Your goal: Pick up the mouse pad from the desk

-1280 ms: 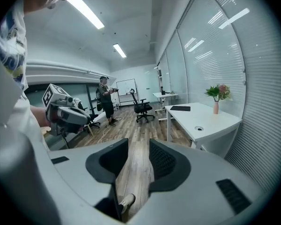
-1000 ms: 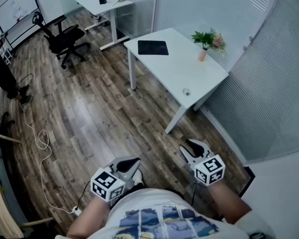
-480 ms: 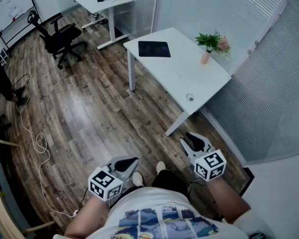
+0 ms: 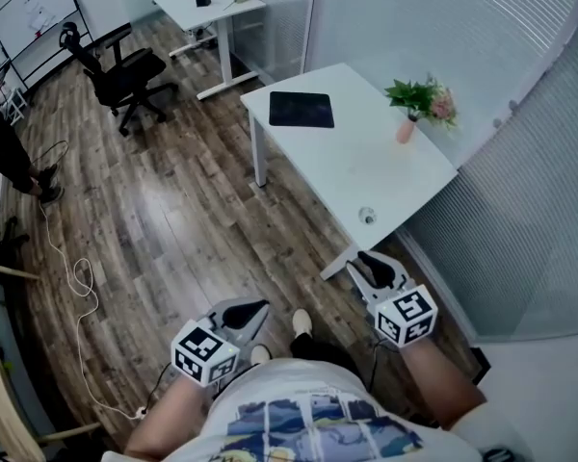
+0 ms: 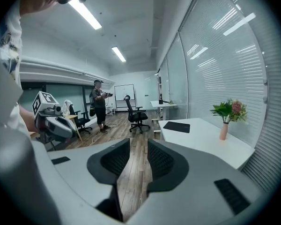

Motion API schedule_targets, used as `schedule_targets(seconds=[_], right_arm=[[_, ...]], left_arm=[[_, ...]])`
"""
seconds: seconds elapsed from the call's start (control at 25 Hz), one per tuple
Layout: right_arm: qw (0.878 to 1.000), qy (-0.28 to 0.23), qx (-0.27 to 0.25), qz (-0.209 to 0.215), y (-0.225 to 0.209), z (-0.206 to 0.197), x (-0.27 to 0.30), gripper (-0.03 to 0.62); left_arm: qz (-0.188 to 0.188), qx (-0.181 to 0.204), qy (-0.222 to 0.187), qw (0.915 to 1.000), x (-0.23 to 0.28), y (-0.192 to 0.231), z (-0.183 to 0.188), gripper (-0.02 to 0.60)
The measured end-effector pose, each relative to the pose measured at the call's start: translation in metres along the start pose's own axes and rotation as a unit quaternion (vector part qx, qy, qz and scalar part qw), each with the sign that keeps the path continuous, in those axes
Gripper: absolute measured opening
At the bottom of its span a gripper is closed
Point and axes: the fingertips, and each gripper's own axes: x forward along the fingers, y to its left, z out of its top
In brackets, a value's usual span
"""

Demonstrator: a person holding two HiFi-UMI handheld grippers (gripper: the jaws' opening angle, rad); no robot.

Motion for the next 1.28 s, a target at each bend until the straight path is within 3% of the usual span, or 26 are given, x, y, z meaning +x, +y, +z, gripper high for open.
schedule_targets(seconds=[0.32, 0.8, 1.28], right_arm=[[1.0, -0.003, -0.004, 0.028, -0.068, 0.019, 0.039, 0.12], [0.998, 0.002, -0.003, 0.058, -0.149, 0.014, 0.093, 0.12], [1.0, 0.016, -0.001, 0.019, -0.196, 0.039, 0.186, 0.12]], left_arm=[[0.026, -0.004, -0.007, 0.9996, 0.061, 0.021, 0.041, 0.002], [0.047, -0.012, -0.017, 0.9987, 0.128, 0.043, 0.075, 0.002], [0.027, -0.005, -0.012, 0.9995, 0.139, 0.126, 0.107, 0.002]])
